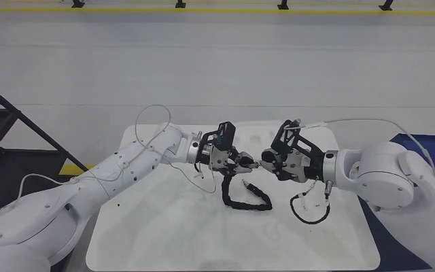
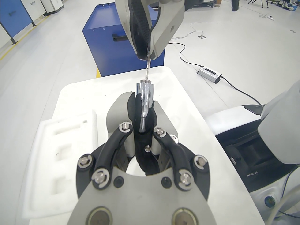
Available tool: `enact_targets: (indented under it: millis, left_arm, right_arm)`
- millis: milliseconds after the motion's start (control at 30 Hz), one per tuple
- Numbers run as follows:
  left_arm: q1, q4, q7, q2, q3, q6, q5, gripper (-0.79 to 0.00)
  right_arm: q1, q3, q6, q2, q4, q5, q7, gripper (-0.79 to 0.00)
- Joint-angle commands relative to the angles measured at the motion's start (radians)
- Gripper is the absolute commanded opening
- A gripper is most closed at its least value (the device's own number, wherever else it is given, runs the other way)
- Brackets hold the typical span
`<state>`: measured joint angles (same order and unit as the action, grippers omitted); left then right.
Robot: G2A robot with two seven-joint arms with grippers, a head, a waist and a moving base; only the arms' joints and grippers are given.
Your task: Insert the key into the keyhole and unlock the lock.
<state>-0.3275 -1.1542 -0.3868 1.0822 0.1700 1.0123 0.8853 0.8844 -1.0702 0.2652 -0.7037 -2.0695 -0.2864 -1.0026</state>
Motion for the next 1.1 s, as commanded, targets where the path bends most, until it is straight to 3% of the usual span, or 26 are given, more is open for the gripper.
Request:
enact_targets:
  millis: [0,367,733,1067]
  left_arm:
    - [0.0,0.013,0.002,0.003,0.0,0.0,0.01,-0.785]
    - [-0.027,0.134,0.056,0.035,0.022,-0.003,0.036,-0.785]
    - [-0.088,0.297,0.193,0.111,0.026,-0.037,0.049,-0.785]
    - [-0.133,0.419,0.221,0.164,0.031,-0.004,0.096,-0.785]
  right_arm:
    - [0.001,-0.006,0.002,0.0,0.003,0.005,-0.001,0.0]
    - [0.029,-0.039,0.036,0.001,0.016,0.01,0.003,0.0]
    - [0.044,-0.041,0.067,-0.005,0.031,0.015,0.017,0.0]
    - [0.043,-0.03,0.084,-0.013,0.051,0.023,0.012,0.0]
